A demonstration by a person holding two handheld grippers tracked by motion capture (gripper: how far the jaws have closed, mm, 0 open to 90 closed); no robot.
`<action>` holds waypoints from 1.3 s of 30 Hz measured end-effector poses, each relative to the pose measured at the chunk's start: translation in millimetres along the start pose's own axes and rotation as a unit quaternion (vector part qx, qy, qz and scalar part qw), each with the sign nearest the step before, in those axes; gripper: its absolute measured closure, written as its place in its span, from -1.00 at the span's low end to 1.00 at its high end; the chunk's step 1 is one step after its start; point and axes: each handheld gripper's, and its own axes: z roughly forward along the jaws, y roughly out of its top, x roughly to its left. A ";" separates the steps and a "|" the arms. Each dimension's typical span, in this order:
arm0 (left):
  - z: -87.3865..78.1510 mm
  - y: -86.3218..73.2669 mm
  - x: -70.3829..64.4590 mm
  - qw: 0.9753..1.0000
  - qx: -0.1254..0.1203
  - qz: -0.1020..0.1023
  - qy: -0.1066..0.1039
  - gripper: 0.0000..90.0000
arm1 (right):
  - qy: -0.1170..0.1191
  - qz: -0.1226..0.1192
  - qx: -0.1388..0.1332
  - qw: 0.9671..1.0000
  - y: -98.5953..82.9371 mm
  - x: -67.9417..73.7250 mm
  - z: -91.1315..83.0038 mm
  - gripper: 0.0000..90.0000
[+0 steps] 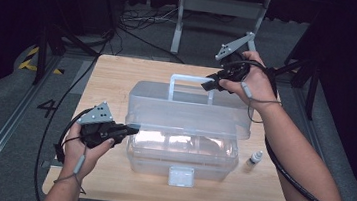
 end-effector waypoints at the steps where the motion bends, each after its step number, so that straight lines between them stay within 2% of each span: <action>1: 0.1 -0.1 0.1 1.000 0.001 0.000 -0.001 1.00 | 0.000 0.000 0.000 1.000 0.0 0.0 0.0 0.52; 3: -0.1 -0.4 0.6 1.000 0.001 -0.001 0.000 1.00 | -0.013 -0.006 -0.012 1.000 0.2 2.6 -3.5 0.38; 8: -0.3 0.9 -0.2 1.000 0.007 0.001 0.003 1.00 | -0.023 -0.007 -0.026 0.999 -0.6 5.7 -11.3 0.26; 12: -0.2 1.4 0.1 1.000 0.009 0.000 0.002 1.00 | -0.029 -0.014 -0.051 0.998 -2.3 9.6 -25.3 0.24; 19: 1.5 2.8 1.1 1.000 0.012 -0.002 0.001 1.00 | -0.033 -0.019 -0.068 0.997 -6.7 18.9 -45.6 0.23; 20: 2.5 2.8 1.4 1.000 0.005 0.000 0.002 1.00 | -0.035 -0.016 -0.071 0.997 -9.5 20.7 -50.7 0.22; 21: 2.8 5.0 1.5 1.000 0.024 0.000 0.003 1.00 | -0.035 -0.016 -0.072 0.997 -10.9 21.0 -52.6 0.22; 22: 2.8 5.0 1.5 1.000 0.024 0.000 0.003 1.00 | -0.035 -0.016 -0.072 0.997 -10.9 21.0 -52.6 0.22; 34: 1.7 15.1 6.2 1.000 0.021 0.009 0.006 1.00 | -0.055 0.007 -0.098 0.994 -53.5 37.6 -96.4 0.26; 39: 1.8 17.3 6.7 1.000 0.019 0.010 0.008 1.00 | -0.061 0.017 -0.103 0.993 -70.6 41.4 -104.7 0.27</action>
